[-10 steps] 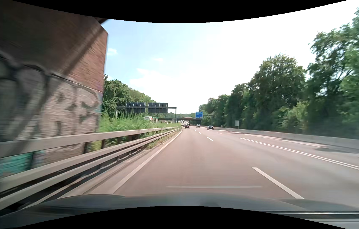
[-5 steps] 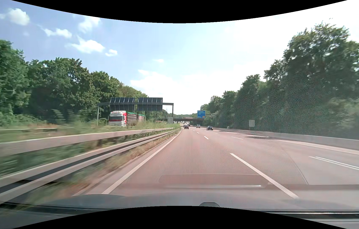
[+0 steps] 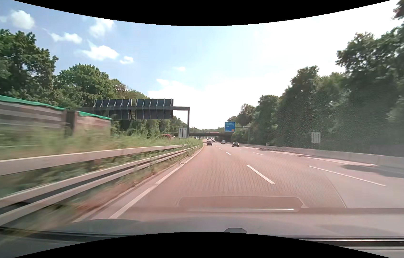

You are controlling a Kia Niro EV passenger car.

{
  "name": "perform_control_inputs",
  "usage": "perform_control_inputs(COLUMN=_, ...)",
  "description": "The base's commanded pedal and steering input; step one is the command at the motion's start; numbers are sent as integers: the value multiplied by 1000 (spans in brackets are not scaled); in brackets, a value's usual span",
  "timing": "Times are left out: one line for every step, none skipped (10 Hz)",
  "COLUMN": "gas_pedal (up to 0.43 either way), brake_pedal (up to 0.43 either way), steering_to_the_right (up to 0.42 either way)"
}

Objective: Follow the waypoints while adhering to traffic rules and regulations

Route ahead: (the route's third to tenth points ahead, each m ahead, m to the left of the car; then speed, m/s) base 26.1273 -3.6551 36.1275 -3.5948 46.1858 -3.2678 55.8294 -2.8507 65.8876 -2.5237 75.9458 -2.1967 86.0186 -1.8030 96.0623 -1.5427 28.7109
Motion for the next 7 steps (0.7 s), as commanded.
perform_control_inputs(gas_pedal=138, brake_pedal=0, steering_to_the_right=-7)
perform_control_inputs(gas_pedal=138, brake_pedal=0, steering_to_the_right=-6)
perform_control_inputs(gas_pedal=138, brake_pedal=0, steering_to_the_right=-6)
perform_control_inputs(gas_pedal=138, brake_pedal=0, steering_to_the_right=-6)
perform_control_inputs(gas_pedal=138, brake_pedal=0, steering_to_the_right=-6)
perform_control_inputs(gas_pedal=138, brake_pedal=0, steering_to_the_right=-6)
perform_control_inputs(gas_pedal=138, brake_pedal=0, steering_to_the_right=-6)
